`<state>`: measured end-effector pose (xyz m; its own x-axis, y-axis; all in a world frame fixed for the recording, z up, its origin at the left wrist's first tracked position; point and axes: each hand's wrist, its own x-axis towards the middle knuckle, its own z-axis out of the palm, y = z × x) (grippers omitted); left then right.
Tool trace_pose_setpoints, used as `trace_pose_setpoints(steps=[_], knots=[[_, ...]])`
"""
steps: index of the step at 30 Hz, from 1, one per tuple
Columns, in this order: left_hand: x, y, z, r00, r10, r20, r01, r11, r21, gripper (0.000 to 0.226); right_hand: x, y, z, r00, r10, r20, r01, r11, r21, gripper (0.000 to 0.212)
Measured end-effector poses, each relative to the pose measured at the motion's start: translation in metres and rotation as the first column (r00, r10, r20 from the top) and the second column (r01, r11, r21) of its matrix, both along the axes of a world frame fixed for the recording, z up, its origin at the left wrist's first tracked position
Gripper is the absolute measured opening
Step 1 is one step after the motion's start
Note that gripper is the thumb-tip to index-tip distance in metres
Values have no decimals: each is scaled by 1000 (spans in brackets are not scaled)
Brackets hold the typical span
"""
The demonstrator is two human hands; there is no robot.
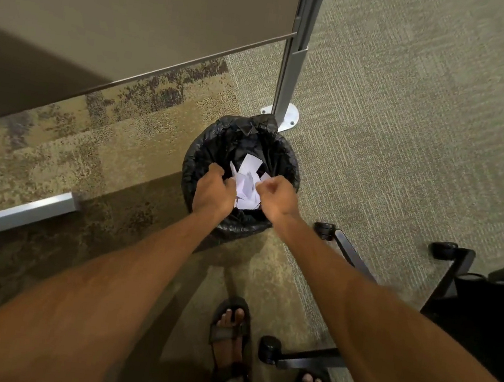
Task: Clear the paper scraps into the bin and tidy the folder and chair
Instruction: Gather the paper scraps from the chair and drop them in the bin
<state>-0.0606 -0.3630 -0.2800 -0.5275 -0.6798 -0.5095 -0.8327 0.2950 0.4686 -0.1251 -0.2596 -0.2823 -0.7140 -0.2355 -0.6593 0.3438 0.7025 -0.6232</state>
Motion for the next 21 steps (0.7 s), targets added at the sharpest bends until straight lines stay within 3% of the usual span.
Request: trace_pose_setpoints(steps=[4,8,14,21], knots=[[17,29,22,981,-140,-132,136,990,-39,32,16,32,29,937,241,-254,-226,970,86,32],[22,67,50,950,-239,-200,224,970,-93,33,26,69,61,864,283,-416,-211,955,210,44],[16,130,104,916,-271,-297,264,962,-62,33,27,121,117,822,226,-523,-126,967,220,43],[8,191,173,854,-388,-345,372,921,-114,31,35,188,186,750,304,-588,-182,949,258,40]])
